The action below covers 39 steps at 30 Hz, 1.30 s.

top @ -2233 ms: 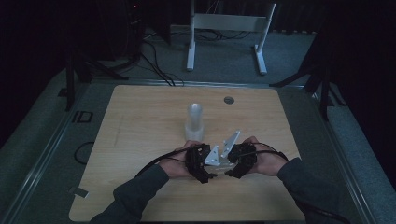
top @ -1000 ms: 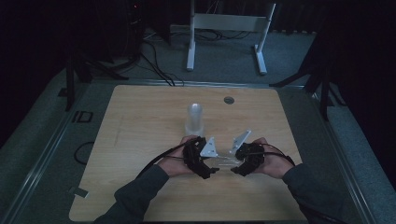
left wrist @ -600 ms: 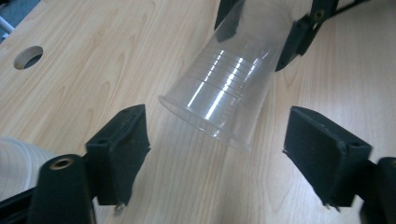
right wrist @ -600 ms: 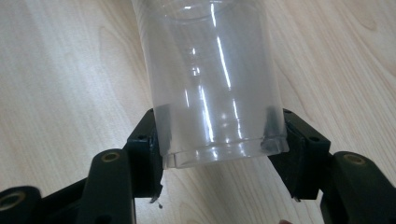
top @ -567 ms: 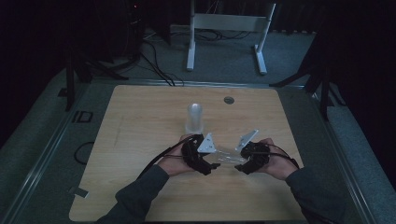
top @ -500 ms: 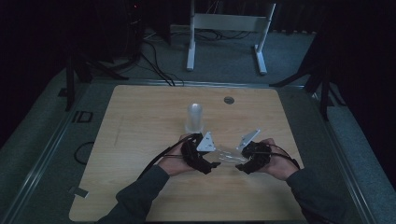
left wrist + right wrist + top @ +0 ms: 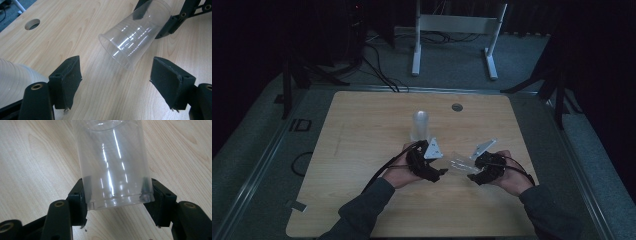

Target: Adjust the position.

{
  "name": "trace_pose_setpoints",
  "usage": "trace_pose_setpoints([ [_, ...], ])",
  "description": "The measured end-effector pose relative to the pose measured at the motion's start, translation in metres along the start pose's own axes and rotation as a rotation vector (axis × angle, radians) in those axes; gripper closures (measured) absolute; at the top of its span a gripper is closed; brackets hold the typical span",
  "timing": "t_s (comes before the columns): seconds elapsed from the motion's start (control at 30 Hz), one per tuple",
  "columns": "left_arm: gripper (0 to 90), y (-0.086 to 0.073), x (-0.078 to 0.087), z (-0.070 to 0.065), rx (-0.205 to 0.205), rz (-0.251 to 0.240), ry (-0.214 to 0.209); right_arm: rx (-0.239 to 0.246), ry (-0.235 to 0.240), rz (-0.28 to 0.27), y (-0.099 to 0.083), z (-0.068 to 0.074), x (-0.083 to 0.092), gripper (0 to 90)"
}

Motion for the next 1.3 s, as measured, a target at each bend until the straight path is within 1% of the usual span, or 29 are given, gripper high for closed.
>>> trace_pose_setpoints([
  [0.07,24.4,0.001,0.0,0.001,0.013,-0.005,0.008,-0.021,-0.006,-0.009,0.0,0.0,0.0,41.4],
  [0.13,24.4,0.003,0.0,0.002,0.027,-0.012,0.013,-0.027,-0.014,-0.012,-0.001,-0.002,0.0,41.4],
  [0.27,24.4,0.005,0.0,0.004,0.031,-0.016,0.033,-0.054,-0.03,-0.022,-0.003,-0.004,-0.001,41.4],
  [0.33,24.4,0.006,0.0,0.006,0.04,-0.022,0.05,-0.067,-0.042,-0.023,-0.004,-0.005,-0.001,41.4],
  [0.47,24.4,0.009,0.0,0.009,0.067,-0.039,0.068,-0.092,-0.063,-0.034,-0.005,-0.007,-0.001,41.4],
  [0.6,24.4,0.009,0.0,0.012,0.075,-0.038,0.087,-0.115,-0.085,-0.048,-0.006,-0.008,-0.001,41.4],
  [0.7,24.4,0.009,-0.001,0.014,0.085,-0.039,0.102,-0.141,-0.104,-0.062,-0.006,-0.01,-0.001,41.4],
  [0.77,24.4,0.009,-0.001,0.016,0.094,-0.05,0.115,-0.17,-0.119,-0.077,-0.006,-0.01,-0.002,41.4],
  [0.87,24.4,0.01,-0.001,0.019,0.113,-0.062,0.127,-0.195,-0.142,-0.09,-0.008,-0.011,-0.003,41.4],
  [0.9,24.4,0.01,-0.001,0.019,0.12,-0.064,0.129,-0.197,-0.148,-0.096,-0.008,-0.011,-0.004,41.3],
  [1.13,24.4,0.011,-0.002,0.02,0.127,-0.066,0.134,-0.198,-0.207,-0.104,-0.01,-0.012,-0.006,41.3],
  [1.23,24.4,0.011,-0.003,0.018,0.127,-0.067,0.135,-0.208,-0.219,-0.119,-0.009,-0.012,-0.008,41.3],
  [1.3,24.4,0.012,-0.003,0.018,0.126,-0.069,0.135,-0.205,-0.233,-0.124,-0.009,-0.012,-0.009,41.4],
])
Point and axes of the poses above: each handheld gripper's, and its own axes: x roughly backward along the jaws, y roughly out of its top, z roughly to its left, the point moved 9 cm from there along -x, roughly forward along the jaws, and after that the axes turned 11 degrees about -z, right-handed, at the moved point
